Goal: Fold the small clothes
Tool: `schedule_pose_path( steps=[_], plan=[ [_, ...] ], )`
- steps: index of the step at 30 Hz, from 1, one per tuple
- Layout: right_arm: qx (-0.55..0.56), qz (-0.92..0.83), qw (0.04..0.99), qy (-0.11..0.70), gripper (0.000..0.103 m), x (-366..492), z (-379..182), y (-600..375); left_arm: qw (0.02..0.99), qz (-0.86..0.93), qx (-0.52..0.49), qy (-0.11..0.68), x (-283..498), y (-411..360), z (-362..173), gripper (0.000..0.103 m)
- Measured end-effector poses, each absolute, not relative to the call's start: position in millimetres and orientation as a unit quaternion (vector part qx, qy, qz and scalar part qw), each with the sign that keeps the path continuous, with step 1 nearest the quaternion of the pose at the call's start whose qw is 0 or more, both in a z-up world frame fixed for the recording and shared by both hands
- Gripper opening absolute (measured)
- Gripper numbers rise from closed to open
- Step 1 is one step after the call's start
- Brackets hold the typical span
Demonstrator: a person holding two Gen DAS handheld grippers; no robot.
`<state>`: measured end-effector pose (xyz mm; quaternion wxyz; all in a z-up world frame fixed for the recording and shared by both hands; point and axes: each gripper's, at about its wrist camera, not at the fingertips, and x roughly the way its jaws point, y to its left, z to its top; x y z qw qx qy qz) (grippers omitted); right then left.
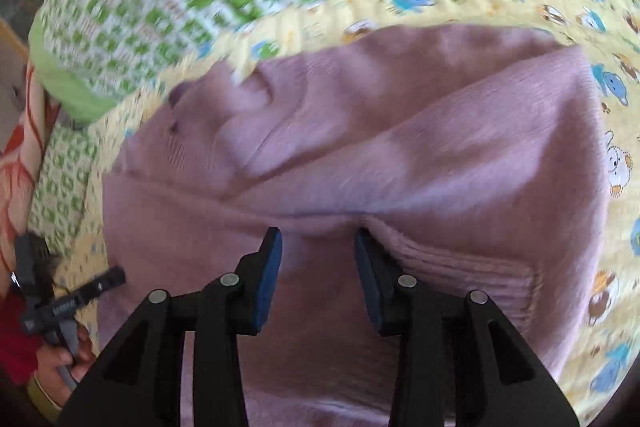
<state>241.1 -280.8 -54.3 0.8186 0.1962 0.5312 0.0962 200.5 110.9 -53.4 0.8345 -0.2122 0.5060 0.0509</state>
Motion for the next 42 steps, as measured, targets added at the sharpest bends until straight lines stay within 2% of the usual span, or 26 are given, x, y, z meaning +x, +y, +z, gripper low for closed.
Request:
schedule_pose_path(
  steps=[6,8,11,12,13,16,26,42],
  plan=[
    [0.174,0.074,0.838,0.512,0.04,231,-32,-287,0.834,0.052,-0.214,0.505,190,110,-45,0.068],
    [0.192,0.076,0.836,0.509,0.043,224,-26,-293,0.835,0.054,-0.214,0.504,182,111,-41,0.074],
    [0.205,0.088,0.832,0.508,0.054,205,-19,-296,0.829,0.057,-0.207,0.516,164,112,-45,0.076],
    [0.2,0.093,0.829,0.514,0.06,200,-21,-295,0.826,0.06,-0.201,0.524,159,112,-49,0.076],
    [0.185,0.086,0.825,0.527,0.062,194,-25,-294,0.822,0.063,-0.196,0.53,153,113,-53,0.076],
    [0.169,0.057,0.813,0.554,0.062,178,-38,-298,0.824,0.055,-0.19,0.531,134,112,-50,0.076],
    [0.213,0.034,0.836,0.505,0.062,105,18,-316,0.823,0.064,-0.212,0.523,55,129,-19,0.08],
    [0.235,-0.021,0.822,0.518,0.063,-57,26,-332,0.792,0.026,-0.205,0.575,-78,125,-38,0.081]
  ],
)
